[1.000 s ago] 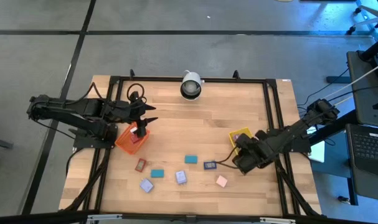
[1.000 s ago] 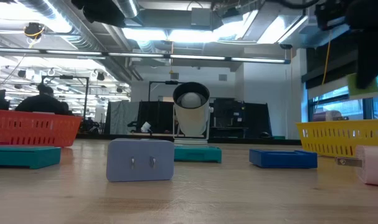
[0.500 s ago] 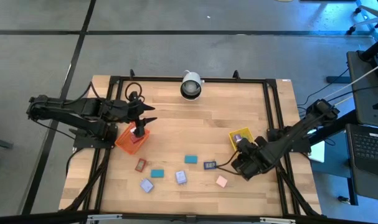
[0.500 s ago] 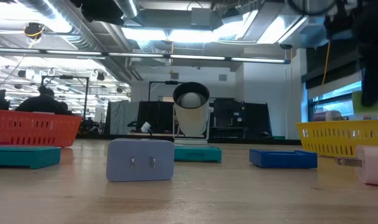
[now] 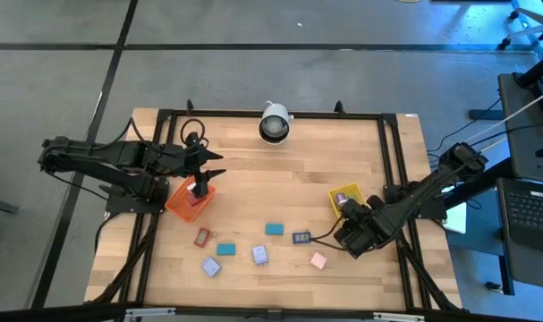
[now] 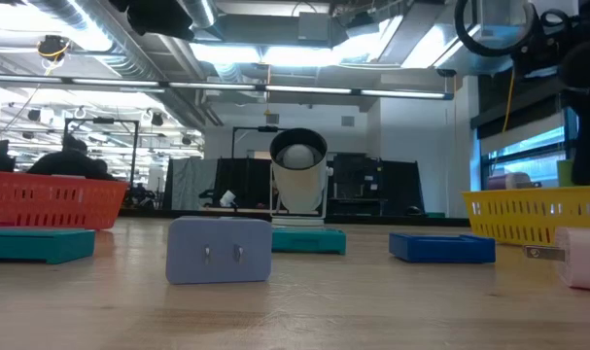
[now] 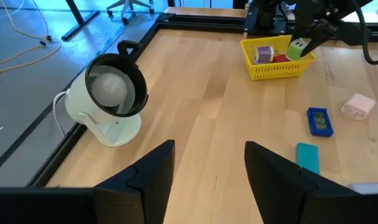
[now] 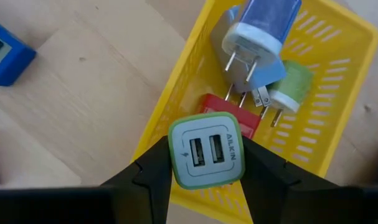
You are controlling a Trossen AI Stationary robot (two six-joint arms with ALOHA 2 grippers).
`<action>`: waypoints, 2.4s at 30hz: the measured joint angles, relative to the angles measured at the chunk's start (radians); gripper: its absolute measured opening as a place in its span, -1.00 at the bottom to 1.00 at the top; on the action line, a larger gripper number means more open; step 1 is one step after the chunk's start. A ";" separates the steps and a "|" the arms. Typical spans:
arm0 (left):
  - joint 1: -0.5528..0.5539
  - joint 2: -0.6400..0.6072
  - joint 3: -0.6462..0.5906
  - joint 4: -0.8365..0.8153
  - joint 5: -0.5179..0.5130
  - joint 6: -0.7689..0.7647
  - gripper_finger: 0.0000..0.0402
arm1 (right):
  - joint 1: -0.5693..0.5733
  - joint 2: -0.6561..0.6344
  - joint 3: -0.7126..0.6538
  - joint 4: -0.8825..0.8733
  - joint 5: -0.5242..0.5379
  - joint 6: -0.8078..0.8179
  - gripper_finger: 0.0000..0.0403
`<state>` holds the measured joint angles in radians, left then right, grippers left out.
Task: Pick & Place Office items
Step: Put the green charger adapter into the yellow basket, then put the white charger adapter into the yellow basket
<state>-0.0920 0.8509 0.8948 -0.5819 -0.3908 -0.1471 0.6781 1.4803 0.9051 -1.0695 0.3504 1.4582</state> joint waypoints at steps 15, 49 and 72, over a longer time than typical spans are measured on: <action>0.000 0.014 -0.005 -0.006 0.027 -0.006 -0.07 | 0.000 0.000 0.000 -0.015 -0.004 0.001 -0.01; 0.000 0.050 -0.005 -0.020 0.079 -0.054 -0.06 | 0.051 -0.007 0.186 -0.032 0.099 -0.008 0.24; 0.000 0.085 -0.006 0.013 0.080 -0.154 -0.04 | 0.071 0.407 0.436 0.140 -0.098 -0.266 0.24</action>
<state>-0.0921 0.9360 0.8891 -0.5691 -0.3111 -0.3016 0.7490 1.8871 1.3413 -0.9300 0.2520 1.1927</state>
